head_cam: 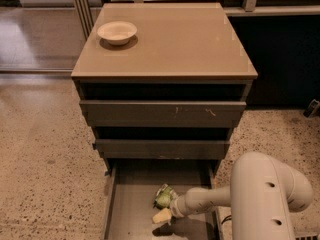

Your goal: Pick green jalapeno chip bag from bottom drawer and place on counter

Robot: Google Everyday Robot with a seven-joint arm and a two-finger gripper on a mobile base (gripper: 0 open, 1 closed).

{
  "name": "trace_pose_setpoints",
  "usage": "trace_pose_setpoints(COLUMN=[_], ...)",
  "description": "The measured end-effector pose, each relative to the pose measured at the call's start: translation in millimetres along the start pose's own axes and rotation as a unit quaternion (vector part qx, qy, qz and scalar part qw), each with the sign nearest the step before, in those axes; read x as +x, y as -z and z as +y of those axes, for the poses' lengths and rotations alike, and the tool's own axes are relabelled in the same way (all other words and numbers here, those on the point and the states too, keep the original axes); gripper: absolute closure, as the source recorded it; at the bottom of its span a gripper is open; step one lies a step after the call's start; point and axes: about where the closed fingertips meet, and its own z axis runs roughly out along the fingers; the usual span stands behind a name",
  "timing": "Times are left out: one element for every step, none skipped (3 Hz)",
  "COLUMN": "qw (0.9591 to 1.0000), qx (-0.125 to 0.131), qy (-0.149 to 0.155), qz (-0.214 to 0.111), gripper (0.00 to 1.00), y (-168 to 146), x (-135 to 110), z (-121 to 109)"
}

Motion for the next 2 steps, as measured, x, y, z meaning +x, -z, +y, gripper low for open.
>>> trace_pose_setpoints(qw=[0.9997,0.9996], qx=[-0.005,-0.002], qy=[-0.022,-0.026], qz=[0.008,0.005], gripper=[0.00,0.00], y=[-52.6,-57.1], x=[2.4,-1.4], z=[-23.1,-29.1])
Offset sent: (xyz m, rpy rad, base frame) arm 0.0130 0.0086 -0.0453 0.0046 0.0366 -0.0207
